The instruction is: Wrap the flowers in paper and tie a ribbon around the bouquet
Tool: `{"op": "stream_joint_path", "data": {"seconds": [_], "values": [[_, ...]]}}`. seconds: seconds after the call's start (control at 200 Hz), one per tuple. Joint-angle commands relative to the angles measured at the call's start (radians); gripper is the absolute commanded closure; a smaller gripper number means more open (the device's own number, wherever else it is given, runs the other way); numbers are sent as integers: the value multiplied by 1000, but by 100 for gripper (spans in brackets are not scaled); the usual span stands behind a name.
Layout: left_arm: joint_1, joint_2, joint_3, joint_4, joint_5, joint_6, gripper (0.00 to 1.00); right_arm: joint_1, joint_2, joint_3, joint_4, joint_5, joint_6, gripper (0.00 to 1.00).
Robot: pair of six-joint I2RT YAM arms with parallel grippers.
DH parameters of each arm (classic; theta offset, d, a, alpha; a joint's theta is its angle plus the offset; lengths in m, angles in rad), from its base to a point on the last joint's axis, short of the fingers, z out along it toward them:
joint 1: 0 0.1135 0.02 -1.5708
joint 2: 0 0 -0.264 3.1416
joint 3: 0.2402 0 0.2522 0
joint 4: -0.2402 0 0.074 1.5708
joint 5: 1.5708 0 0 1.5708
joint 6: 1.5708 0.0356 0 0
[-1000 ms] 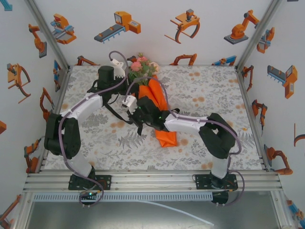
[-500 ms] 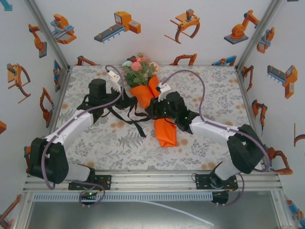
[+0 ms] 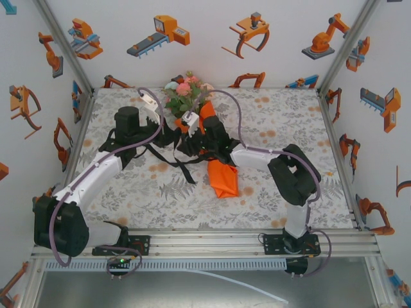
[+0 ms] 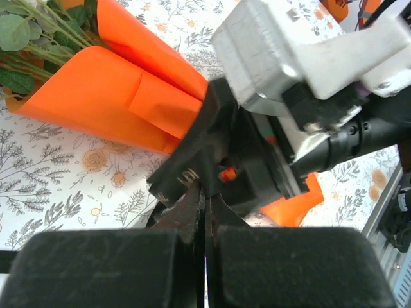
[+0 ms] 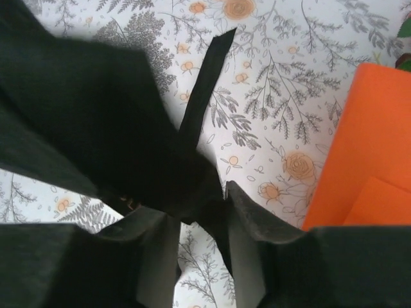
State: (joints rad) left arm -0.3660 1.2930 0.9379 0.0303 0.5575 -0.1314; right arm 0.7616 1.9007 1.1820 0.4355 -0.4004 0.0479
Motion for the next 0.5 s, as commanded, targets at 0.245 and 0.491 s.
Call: {"op": "stream_joint_path", "data": {"seconds": [0.245,0.491], "values": [[-5,-87,-76,-15,-87,55,100,-27,-152,-114,117,19,-2,100],[-24,-131,-187,105,-97,53,61,-27,-210,-100,103,-19,15,100]]}}
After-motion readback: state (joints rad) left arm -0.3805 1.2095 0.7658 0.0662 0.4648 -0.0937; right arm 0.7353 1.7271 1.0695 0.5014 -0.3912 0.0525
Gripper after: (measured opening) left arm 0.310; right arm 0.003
